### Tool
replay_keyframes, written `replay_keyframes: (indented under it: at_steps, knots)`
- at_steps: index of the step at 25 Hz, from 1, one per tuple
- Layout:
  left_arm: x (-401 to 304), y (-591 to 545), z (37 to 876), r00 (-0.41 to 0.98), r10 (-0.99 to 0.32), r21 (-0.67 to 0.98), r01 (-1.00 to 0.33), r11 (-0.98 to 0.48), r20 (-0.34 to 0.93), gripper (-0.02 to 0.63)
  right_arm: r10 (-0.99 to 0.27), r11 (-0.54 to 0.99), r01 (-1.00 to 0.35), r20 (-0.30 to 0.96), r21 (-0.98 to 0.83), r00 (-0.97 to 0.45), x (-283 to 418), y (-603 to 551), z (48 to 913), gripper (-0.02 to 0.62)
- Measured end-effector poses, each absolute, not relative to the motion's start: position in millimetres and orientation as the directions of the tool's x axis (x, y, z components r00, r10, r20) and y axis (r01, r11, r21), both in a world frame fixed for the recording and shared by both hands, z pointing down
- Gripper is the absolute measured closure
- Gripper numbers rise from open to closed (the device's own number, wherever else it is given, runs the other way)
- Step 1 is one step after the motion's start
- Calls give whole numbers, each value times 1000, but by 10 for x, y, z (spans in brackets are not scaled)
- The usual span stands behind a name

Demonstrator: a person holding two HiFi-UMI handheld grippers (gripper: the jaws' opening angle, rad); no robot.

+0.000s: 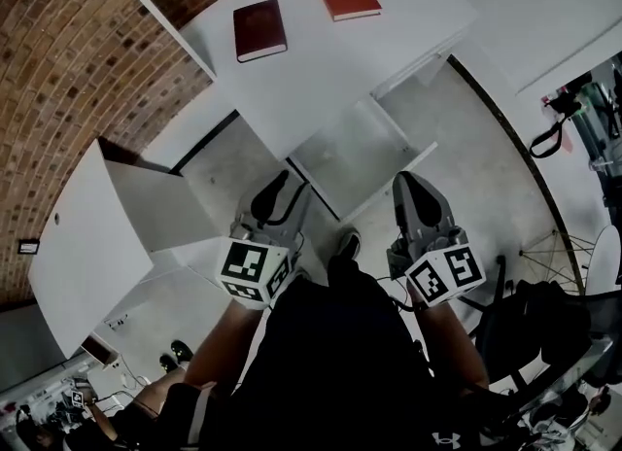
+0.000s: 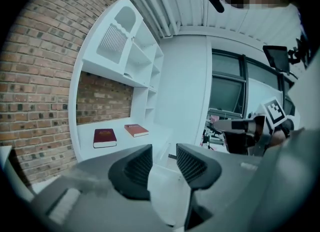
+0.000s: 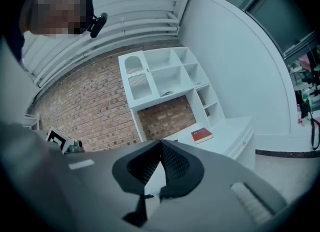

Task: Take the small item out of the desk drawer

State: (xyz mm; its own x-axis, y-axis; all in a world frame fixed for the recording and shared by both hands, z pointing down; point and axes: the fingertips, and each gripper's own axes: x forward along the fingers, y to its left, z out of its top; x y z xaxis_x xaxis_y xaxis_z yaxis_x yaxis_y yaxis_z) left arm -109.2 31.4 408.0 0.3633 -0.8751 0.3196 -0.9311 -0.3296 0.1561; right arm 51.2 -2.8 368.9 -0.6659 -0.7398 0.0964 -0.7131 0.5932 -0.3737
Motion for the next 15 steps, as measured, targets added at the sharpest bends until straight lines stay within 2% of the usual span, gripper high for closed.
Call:
replay_keyframes:
  at_steps: [9, 15]
  knots:
    - [-991, -2, 4434, 315, -848, 81, -947, -312, 425, 448, -721, 584, -685, 110, -435, -684, 611, -471, 3891, 592]
    - [-1093, -189, 4825, 302, -807, 89, -950, -300, 508, 448, -721, 563, -689, 135, -457, -679, 586, -699, 4016, 592]
